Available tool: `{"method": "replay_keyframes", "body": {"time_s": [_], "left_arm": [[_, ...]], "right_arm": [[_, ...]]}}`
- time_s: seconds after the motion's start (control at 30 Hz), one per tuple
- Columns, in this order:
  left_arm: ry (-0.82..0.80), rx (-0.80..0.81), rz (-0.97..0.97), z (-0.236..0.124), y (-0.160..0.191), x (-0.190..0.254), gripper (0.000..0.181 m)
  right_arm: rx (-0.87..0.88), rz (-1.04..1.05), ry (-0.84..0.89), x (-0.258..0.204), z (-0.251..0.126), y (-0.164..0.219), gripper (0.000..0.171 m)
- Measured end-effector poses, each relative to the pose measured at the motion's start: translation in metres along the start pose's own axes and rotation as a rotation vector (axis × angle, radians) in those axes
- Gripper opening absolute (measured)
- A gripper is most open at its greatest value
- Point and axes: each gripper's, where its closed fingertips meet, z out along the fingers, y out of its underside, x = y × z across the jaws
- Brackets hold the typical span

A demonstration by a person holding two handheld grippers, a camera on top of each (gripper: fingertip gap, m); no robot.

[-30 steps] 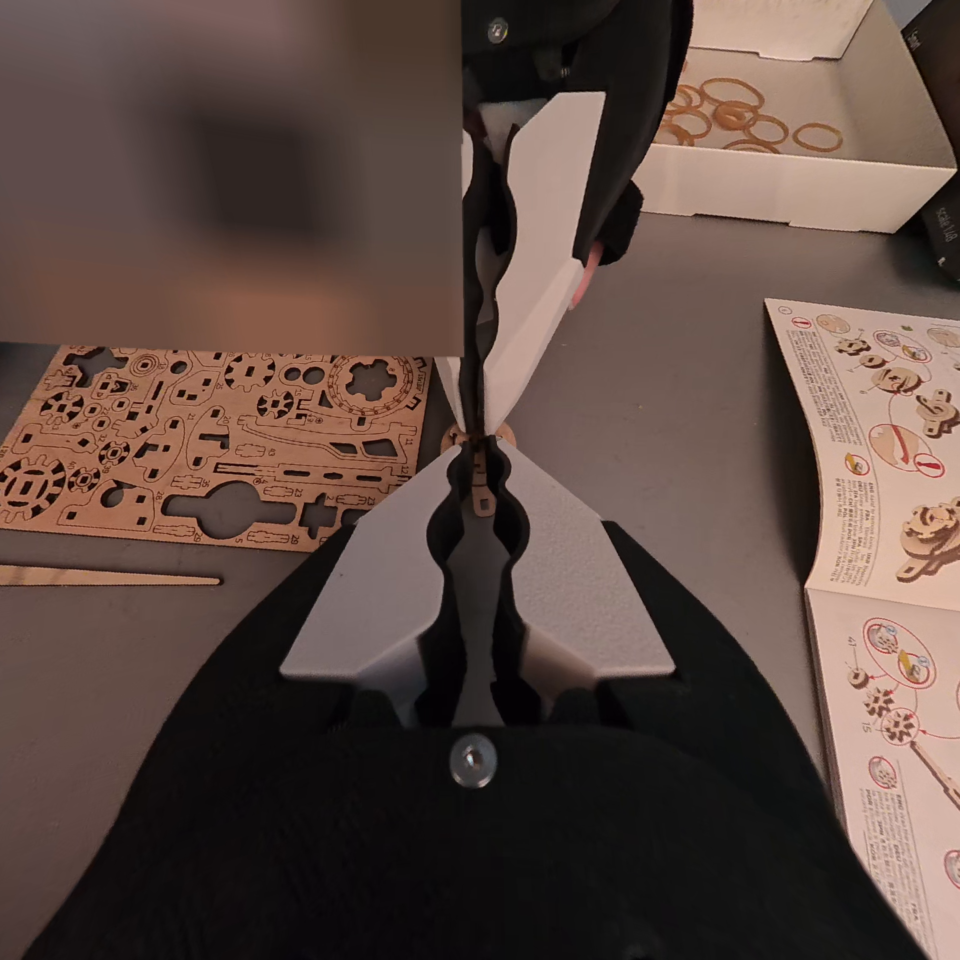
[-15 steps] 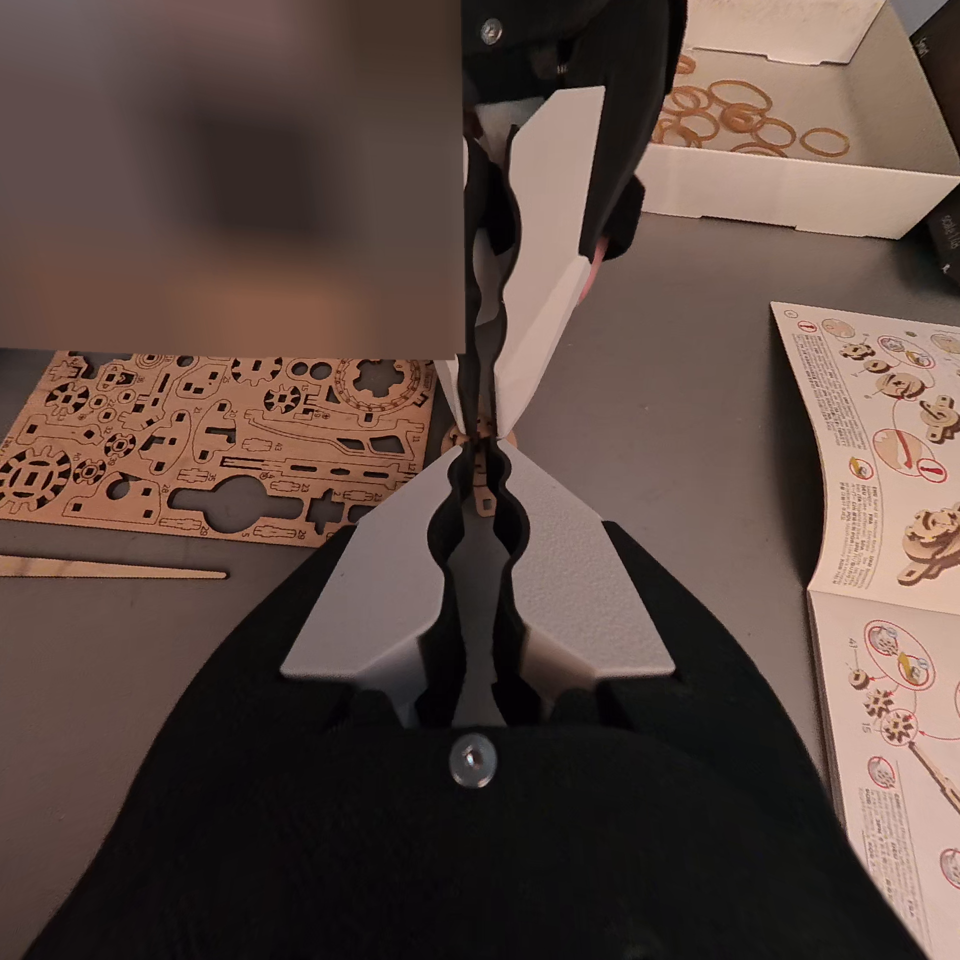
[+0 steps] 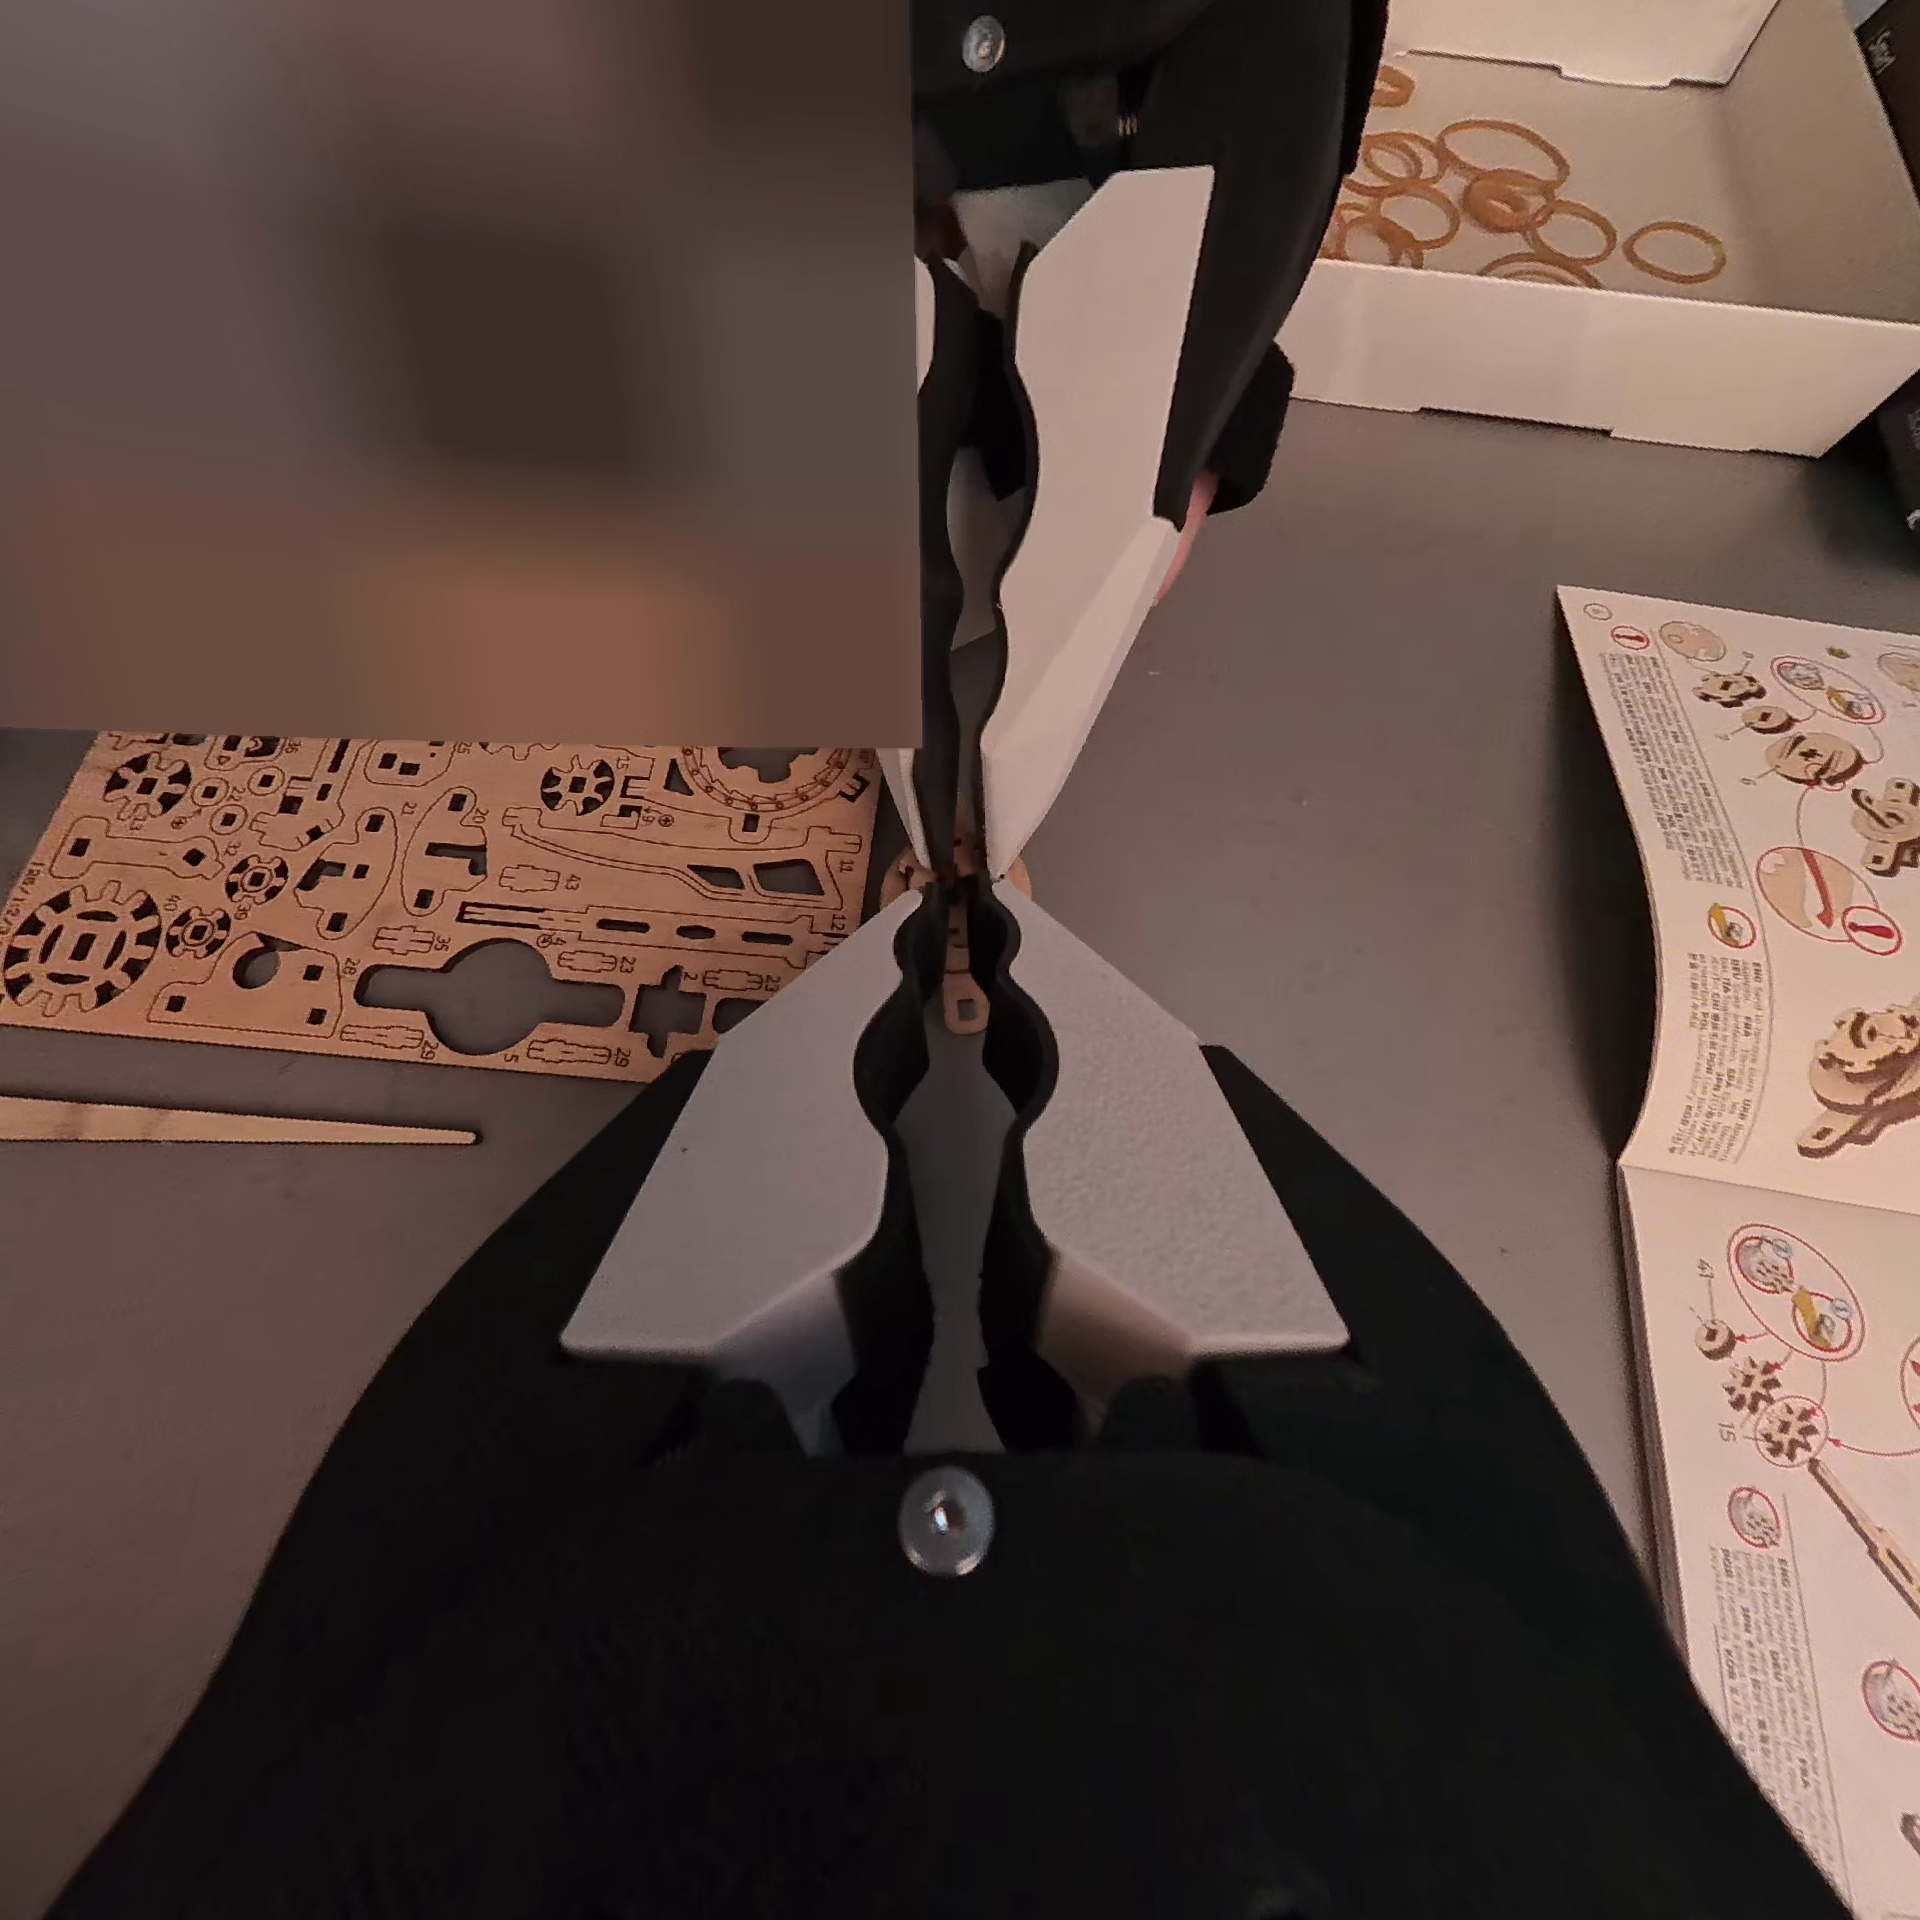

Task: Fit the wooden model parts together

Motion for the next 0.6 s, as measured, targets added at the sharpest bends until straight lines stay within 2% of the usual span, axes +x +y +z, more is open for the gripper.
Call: {"method": "replay_keyframes", "body": {"time_s": [0.3, 0.6], "left_arm": [[0.014, 0.022, -0.035, -0.0023, 0.0016, -0.0012, 0.005], [-0.021, 0.042, -0.005, -0.0003, -0.0006, -0.0024, 0.003]], "right_arm": [[-0.013, -0.036, 0.021, 0.002, 0.0021, -0.0016, 0.004], [0.04, 0.03, -0.028, 0.0052, 0.0001, -0.0005, 0.006]]}}
